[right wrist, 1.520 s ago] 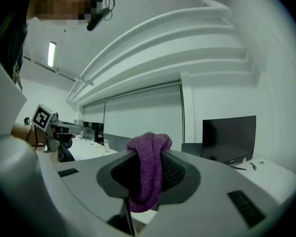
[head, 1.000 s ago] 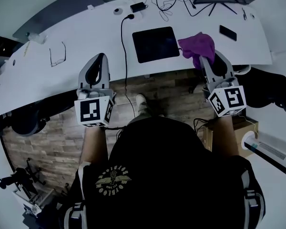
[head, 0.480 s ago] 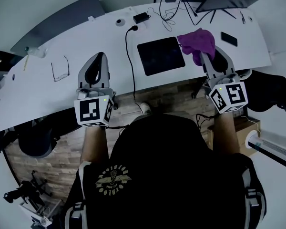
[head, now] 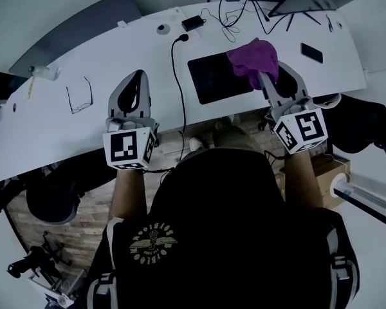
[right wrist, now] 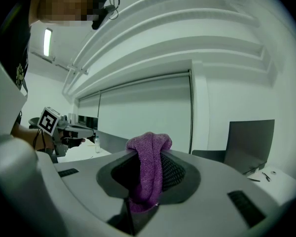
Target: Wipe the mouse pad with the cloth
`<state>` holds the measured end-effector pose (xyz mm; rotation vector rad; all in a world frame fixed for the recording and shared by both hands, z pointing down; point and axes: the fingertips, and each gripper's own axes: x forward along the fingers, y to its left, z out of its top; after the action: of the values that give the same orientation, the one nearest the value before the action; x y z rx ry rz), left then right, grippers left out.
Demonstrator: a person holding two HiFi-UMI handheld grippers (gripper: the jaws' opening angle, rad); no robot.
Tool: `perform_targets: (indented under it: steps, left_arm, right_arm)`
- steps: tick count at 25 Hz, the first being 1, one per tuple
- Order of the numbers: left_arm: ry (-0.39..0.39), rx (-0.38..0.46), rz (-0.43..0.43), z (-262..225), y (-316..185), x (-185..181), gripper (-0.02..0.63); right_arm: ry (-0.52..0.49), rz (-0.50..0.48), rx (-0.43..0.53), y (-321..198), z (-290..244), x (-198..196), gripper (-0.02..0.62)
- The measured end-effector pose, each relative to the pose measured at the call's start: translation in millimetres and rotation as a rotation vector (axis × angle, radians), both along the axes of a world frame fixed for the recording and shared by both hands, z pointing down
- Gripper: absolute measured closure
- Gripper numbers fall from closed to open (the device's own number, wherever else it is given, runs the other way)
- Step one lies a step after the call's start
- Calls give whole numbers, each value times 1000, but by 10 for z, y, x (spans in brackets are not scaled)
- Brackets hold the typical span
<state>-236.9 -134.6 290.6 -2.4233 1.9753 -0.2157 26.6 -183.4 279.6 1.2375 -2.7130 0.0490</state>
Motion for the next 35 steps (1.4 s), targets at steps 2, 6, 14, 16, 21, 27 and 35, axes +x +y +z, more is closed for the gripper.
perform_targets:
  steps: [2,6,14,16,21,27,35]
  left_arm:
    - [-2,-11,-11,54,-25,-36,604]
    - [-6,-33,-40,154,-111,-88,604]
    - [-15,-82,-88,388,-365,-151,604]
    - [-19,-96,-97,457,-419,-165,604]
    - [-19,-149,-118,716,-540,-204,604]
    - [-16,-177,-130,986,-622,-192,604]
    - [-13,-239,-138,1328,-649,-141,604]
  right_arm:
    - [15,-18,-14,-48,45,-83,505]
    - [6,-65,-41,-215,219,-232,505]
    - [-8,-160,-92,-595,597,-544,505]
    - [4,-180,-107,-669,701,-607,505]
    - [29,-223,-152,-817,1051,-727,505]
    - [58,-269,-212,-862,1496,-860,505]
    - [64,-322,-304,-885,2225,-1128,505]
